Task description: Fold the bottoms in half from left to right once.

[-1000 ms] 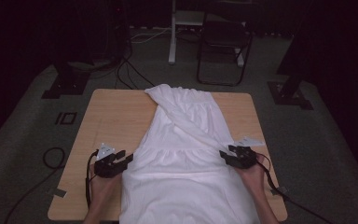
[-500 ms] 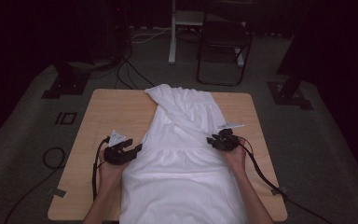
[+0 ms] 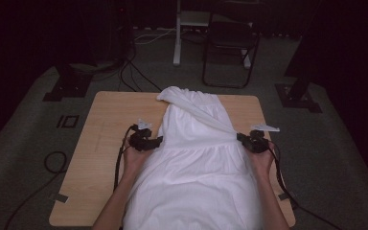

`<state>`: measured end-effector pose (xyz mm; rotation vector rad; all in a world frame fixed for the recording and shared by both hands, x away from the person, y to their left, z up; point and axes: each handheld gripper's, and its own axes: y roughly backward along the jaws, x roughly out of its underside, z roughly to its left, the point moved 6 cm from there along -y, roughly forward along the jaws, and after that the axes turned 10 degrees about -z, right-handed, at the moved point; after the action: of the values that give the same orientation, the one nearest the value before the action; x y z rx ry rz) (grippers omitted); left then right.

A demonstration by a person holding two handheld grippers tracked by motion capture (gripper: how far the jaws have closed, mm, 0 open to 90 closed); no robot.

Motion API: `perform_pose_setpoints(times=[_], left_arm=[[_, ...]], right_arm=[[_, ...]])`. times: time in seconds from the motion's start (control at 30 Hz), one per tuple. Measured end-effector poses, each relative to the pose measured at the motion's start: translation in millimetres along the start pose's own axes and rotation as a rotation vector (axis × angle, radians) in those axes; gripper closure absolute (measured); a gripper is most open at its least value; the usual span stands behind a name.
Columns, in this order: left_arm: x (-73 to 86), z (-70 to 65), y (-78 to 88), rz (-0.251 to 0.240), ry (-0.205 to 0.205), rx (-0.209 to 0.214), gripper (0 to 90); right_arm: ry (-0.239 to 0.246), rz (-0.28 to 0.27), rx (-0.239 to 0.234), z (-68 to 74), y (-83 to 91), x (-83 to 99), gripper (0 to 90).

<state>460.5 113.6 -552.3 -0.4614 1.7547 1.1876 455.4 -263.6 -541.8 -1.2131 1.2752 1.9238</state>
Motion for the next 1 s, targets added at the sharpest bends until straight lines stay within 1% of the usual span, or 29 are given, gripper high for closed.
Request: perform_pose_setpoints(times=[0.07, 0.13, 0.17, 0.2, 0.23, 0.27, 0.3, 0.33, 0.37, 0.4, 0.43, 0.47, 0.57, 0.6, 0.63, 0.67, 0.7, 0.73, 0.83, 0.9, 1.0], left_arm=[[5.6, -3.5, -9.5, 0.023, -0.007, 0.001, 40.4], [10.6, -3.1, -15.8, 0.048, -0.013, -0.007, 41.7], [13.2, -1.3, -17.8, 0.063, -0.015, -0.017, 44.4], [16.0, 1.0, -18.7, 0.08, -0.019, -0.028, 50.3], [18.7, 3.9, -18.5, 0.09, -0.018, -0.024, 61.0], [19.4, 5.2, -17.4, 0.083, -0.007, -0.01, 73.9], [20.3, 6.9, -15.4, 0.083, -0.005, -0.012, 83.8], [21.2, 7.6, -13.5, 0.087, -0.009, -0.013, 87.4], [22.1, 7.7, -11.4, 0.088, -0.026, -0.016, 88.0], [23.4, 7.7, -8.9, 0.088, -0.049, -0.017, 88.3], [23.4, 7.7, -8.9, 0.088, -0.049, -0.017, 88.4], [27.8, 8.9, -2.3, 0.08, -0.06, -0.012, 88.4], [35.3, 11.2, 11.0, 0.061, -0.032, -0.001, 88.6], [40.2, 10.6, 18.3, 0.058, -0.034, 0.006, 88.6], [40.2, 10.6, 18.3, 0.058, -0.034, 0.006, 88.6], [49.1, 8.6, 31.5, 0.051, -0.038, 0.022, 88.6], [53.4, 7.9, 38.6, 0.053, -0.044, 0.027, 88.5], [57.1, 6.9, 45.9, 0.051, -0.046, 0.032, 88.5], [68.0, 0.4, 67.2, 0.055, -0.049, 0.045, 88.5], [77.2, -6.9, 79.4, 0.059, -0.07, 0.053, 88.5], [91.1, -15.4, 94.3, 0.074, -0.074, 0.078, 88.4]], right_arm=[[-0.009, 0.047, 0.009, -3.4, -9.9, 17.5, 86.3], [-0.009, 0.069, 0.02, -4.6, -15.8, 28.1, 85.6], [-0.005, 0.078, 0.024, -4.3, -17.7, 31.2, 85.2], [0.005, 0.086, 0.027, -3.8, -19.2, 33.4, 84.9], [0.012, 0.094, 0.029, -3.0, -20.4, 35.2, 84.7], [0.02, 0.105, 0.03, -1.9, -21.6, 37.9, 84.7], [0.024, 0.097, 0.031, -1.4, -21.5, 38.5, 84.8], [0.015, 0.091, 0.03, -0.8, -20.8, 39.4, 85.0], [0.005, 0.087, 0.025, 0.0, -20.0, 40.3, 85.3], [0.005, 0.085, 0.024, 1.1, -18.9, 41.3, 85.4], [0.005, 0.085, 0.024, 1.1, -18.9, 41.3, 85.4], [0.011, 0.082, 0.023, 2.4, -17.8, 42.2, 85.4], [0.034, 0.081, 0.01, 13.1, -10.2, 48.1, 85.7], [0.042, 0.085, 0.003, 16.6, -7.2, 50.0, 85.7], [0.042, 0.085, 0.003, 16.6, -7.2, 50.0, 85.7], [0.05, 0.09, -0.005, 20.8, -2.6, 52.8, 85.6], [0.048, 0.09, -0.024, 27.5, 5.8, 58.3, 85.6], [0.051, 0.092, -0.037, 31.3, 10.2, 61.1, 85.6], [0.075, 0.117, -0.073, 43.9, 25.8, 69.9, 85.4], [0.089, 0.128, -0.088, 51.0, 38.3, 77.0, 85.3], [0.096, 0.137, -0.113, 60.0, 56.8, 87.6, 85.3]])
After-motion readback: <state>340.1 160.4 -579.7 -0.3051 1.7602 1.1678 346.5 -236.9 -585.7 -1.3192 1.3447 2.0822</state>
